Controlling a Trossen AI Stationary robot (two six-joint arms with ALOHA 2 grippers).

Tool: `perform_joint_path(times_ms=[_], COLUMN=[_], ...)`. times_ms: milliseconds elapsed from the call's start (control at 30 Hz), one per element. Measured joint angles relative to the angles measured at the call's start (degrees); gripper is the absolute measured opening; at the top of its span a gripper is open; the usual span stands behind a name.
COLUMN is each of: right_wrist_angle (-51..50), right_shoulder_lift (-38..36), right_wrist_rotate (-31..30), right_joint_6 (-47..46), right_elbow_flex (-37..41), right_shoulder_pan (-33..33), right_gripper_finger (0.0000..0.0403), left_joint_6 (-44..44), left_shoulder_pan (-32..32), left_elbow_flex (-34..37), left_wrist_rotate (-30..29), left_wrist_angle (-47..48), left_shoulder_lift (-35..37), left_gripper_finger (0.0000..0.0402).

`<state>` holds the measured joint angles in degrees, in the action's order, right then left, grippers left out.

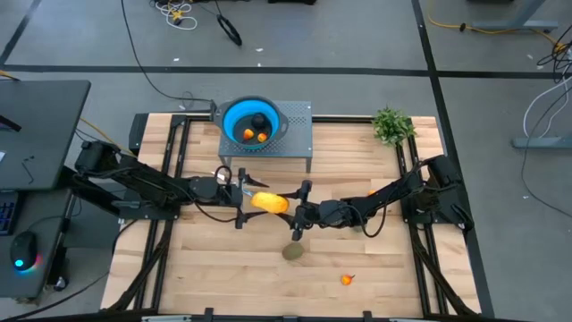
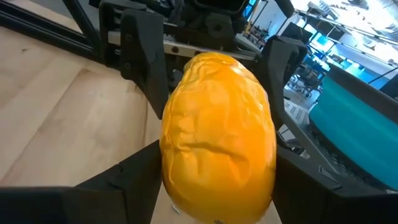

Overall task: Pick & Place Fruit
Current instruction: Put the mango into the blue strainer bowl

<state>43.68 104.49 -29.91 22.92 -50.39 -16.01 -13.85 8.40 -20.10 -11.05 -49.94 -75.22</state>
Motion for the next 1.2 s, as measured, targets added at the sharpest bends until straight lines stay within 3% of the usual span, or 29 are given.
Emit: perform_joint_path(times_ms=[533, 933, 1200], right_wrist_angle=[-0.23, -0.39, -0.2], right_shoulder_lift=[0.0, 0.02, 0.02], right_wrist_rotate=[-0.93, -5.19, -9.27], right_joint_6=[0.04, 3.08, 3.6], right_elbow_flex=[0.0, 0.0, 0.0], right_shoulder_pan=[0.66, 0.68, 0.58], right_gripper_finger=[0.0263, 0.0266, 0.0305], left_joint_6=[-0.04, -1.23, -0.37], left_shoulder_pan=[0.02, 0.0, -1.11], left_elbow_flex=[0.0, -0.04, -0.02], left_wrist_rotate=[0.0, -5.14, -6.79], left_wrist_angle=[0.27, 1.59, 2.9], left_shoulder_lift=[0.0, 0.11, 0.11], left_gripper_finger=[0.0259, 0.0264, 0.0265])
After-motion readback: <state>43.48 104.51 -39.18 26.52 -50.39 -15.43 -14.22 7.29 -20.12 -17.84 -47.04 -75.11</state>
